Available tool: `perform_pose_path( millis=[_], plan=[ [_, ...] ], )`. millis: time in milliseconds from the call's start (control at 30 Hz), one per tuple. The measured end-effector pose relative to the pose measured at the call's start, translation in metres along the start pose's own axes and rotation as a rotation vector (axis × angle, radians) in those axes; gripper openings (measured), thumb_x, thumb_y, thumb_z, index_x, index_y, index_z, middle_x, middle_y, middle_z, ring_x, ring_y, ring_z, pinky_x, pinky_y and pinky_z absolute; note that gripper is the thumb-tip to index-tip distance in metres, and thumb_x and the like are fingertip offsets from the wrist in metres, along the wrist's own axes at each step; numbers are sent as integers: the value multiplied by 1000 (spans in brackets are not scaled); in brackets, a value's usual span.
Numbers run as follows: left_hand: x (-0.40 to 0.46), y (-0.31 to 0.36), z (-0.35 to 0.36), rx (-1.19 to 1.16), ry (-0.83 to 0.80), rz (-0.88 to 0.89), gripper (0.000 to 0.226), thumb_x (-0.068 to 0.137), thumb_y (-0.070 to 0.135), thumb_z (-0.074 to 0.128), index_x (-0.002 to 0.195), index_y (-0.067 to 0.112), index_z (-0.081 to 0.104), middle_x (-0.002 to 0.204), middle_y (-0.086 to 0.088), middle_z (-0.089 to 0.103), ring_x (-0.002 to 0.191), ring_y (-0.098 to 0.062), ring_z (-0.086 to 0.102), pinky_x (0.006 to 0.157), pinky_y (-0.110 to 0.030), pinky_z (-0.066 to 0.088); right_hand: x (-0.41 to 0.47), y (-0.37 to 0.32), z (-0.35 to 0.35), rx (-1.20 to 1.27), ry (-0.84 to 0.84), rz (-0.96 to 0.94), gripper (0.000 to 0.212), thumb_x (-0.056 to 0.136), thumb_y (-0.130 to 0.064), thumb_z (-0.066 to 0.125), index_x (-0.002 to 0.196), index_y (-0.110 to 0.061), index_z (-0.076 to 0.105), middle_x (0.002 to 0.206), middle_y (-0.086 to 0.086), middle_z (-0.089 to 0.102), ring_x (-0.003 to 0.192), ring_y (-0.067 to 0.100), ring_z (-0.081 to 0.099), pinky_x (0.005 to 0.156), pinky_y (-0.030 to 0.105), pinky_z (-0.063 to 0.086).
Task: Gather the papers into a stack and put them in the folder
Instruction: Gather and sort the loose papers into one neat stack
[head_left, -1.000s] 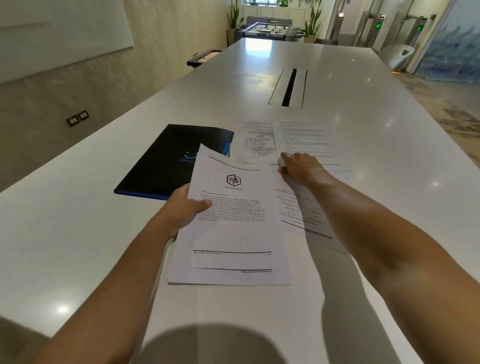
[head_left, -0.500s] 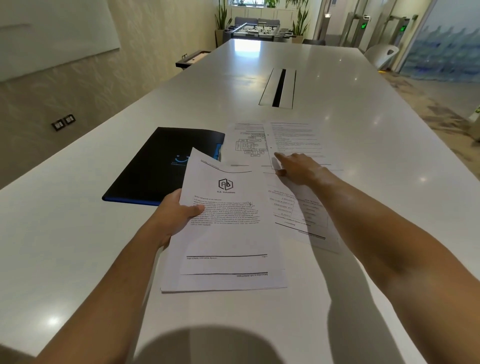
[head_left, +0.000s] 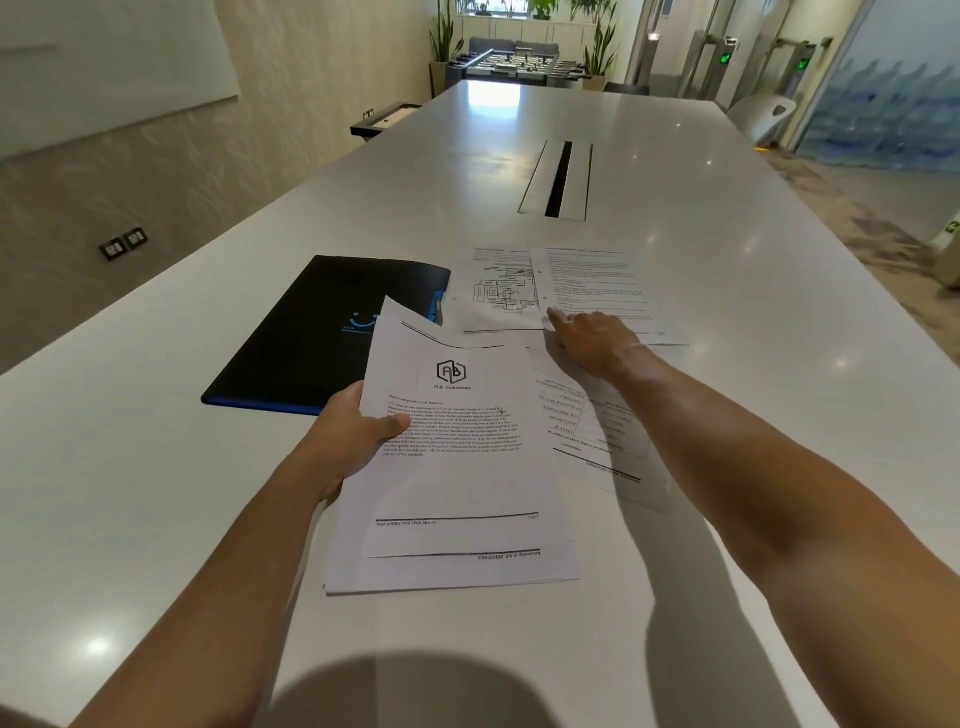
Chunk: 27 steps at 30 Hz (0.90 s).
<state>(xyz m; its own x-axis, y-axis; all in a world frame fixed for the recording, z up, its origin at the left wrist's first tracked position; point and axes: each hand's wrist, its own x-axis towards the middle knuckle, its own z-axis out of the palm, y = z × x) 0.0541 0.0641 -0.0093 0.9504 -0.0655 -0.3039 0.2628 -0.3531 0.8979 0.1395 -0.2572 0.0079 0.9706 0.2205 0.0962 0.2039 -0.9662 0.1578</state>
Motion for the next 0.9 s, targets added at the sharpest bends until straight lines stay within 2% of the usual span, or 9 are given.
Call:
perform_pose_path(
  millis=[200, 333, 433, 533, 600, 667, 767, 833, 900],
  plan=[
    [1, -2, 0, -5, 0, 19, 44, 91, 17, 69, 130, 25, 51, 119, 1, 65, 95, -19, 68, 63, -30, 57, 2, 0, 3, -8, 70, -8, 41, 101, -19, 26, 133, -5, 45, 99, 17, 70, 87, 36, 66, 65, 39, 41],
    [3, -4, 1, -1, 4, 27, 40, 91, 18, 69, 125, 28, 50, 113, 5, 64, 90, -15, 67, 58, -26, 54, 0, 0, 8, 30, 177, 62, 21, 96, -20, 39, 101, -7, 55, 84, 10, 67, 73, 32, 63, 61, 34, 38],
    [5, -6, 1, -18, -4, 36, 38, 91, 17, 69, 121, 30, 51, 106, 10, 65, 86, -12, 67, 49, -19, 52, -1, -1, 13, 97, 261, 131, 32, 99, -32, 44, 83, -9, 59, 78, 8, 64, 70, 32, 62, 61, 32, 40],
    [5, -7, 0, -39, -12, 40, 37, 91, 16, 69, 121, 29, 54, 103, 11, 67, 86, -13, 69, 47, -17, 52, 0, -4, 14, 139, 279, 205, 32, 96, -30, 48, 74, -9, 56, 69, 7, 59, 64, 32, 59, 58, 31, 37],
    [5, -6, 0, -49, -15, 43, 37, 91, 15, 69, 122, 27, 55, 107, 7, 68, 88, -15, 69, 49, -18, 54, -1, -10, 8, 139, 252, 235, 17, 88, -19, 52, 73, -10, 53, 66, 5, 54, 62, 31, 57, 57, 31, 36],
    [5, -4, 0, -51, -12, 44, 36, 91, 15, 69, 122, 26, 55, 108, 6, 68, 89, -15, 69, 51, -19, 54, -4, -18, 1, 131, 245, 242, 5, 80, -6, 53, 80, -8, 58, 70, 9, 60, 64, 31, 59, 56, 32, 38],
    [5, -4, -1, -61, 4, 27, 35, 90, 16, 70, 119, 27, 54, 101, 10, 66, 88, -14, 68, 49, -19, 53, -13, -39, -15, 131, 385, 182, 19, 82, -2, 50, 87, -6, 68, 73, 9, 67, 63, 29, 61, 56, 30, 44],
    [5, -4, 0, -69, 2, 11, 34, 91, 16, 70, 118, 28, 53, 101, 10, 66, 88, -16, 69, 50, -22, 54, -30, -61, -28, 136, 494, 55, 21, 87, -5, 52, 90, -6, 72, 70, 7, 68, 59, 24, 61, 57, 28, 49],
    [4, -3, 0, -82, 1, -2, 32, 92, 16, 69, 117, 28, 53, 101, 8, 67, 87, -18, 70, 48, -22, 55, -54, -89, -40, 170, 556, -86, 17, 83, -5, 57, 88, -7, 74, 67, 7, 69, 56, 23, 62, 57, 26, 47]
  ],
)
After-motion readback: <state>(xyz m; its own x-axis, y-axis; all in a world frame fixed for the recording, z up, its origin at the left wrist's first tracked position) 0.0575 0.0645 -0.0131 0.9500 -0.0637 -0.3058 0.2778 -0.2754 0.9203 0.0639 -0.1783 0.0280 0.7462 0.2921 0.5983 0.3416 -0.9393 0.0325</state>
